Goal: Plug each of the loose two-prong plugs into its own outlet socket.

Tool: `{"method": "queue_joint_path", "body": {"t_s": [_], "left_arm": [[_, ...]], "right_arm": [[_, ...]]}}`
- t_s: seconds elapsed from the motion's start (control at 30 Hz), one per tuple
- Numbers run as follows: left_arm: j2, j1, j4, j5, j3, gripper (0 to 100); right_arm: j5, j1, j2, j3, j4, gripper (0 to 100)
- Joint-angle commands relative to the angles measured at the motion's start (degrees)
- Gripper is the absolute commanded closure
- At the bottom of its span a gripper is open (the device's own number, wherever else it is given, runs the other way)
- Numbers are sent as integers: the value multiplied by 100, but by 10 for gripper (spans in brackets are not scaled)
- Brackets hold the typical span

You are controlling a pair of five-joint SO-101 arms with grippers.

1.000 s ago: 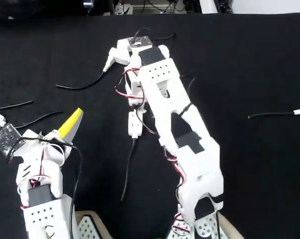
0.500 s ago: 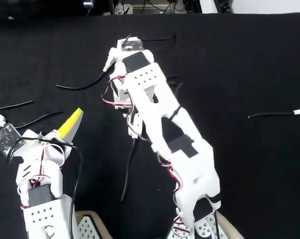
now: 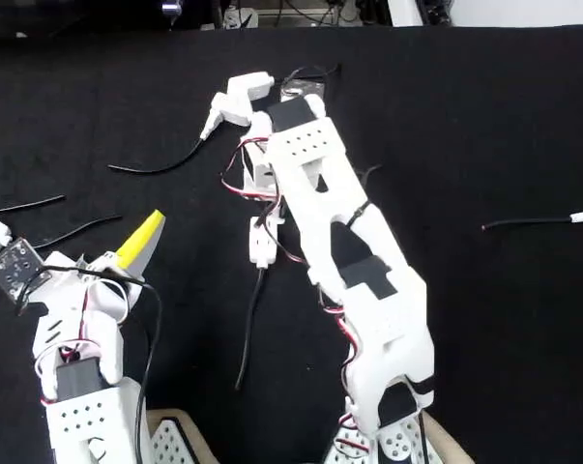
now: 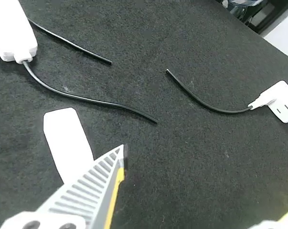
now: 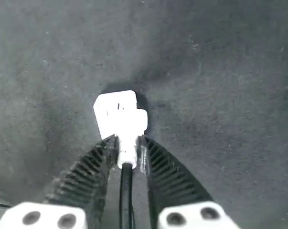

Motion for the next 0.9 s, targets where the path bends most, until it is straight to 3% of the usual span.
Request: {"method": "queue_joint_path", "body": {"t_s": [0.0,0.87], "left_arm": [[-53,84,0,26,92,456],[-62,110,-9,26,92,456]], "right_arm": [[229,-167,-145,31,-97,986],[308,-492,-127,-391,149,987]]}}
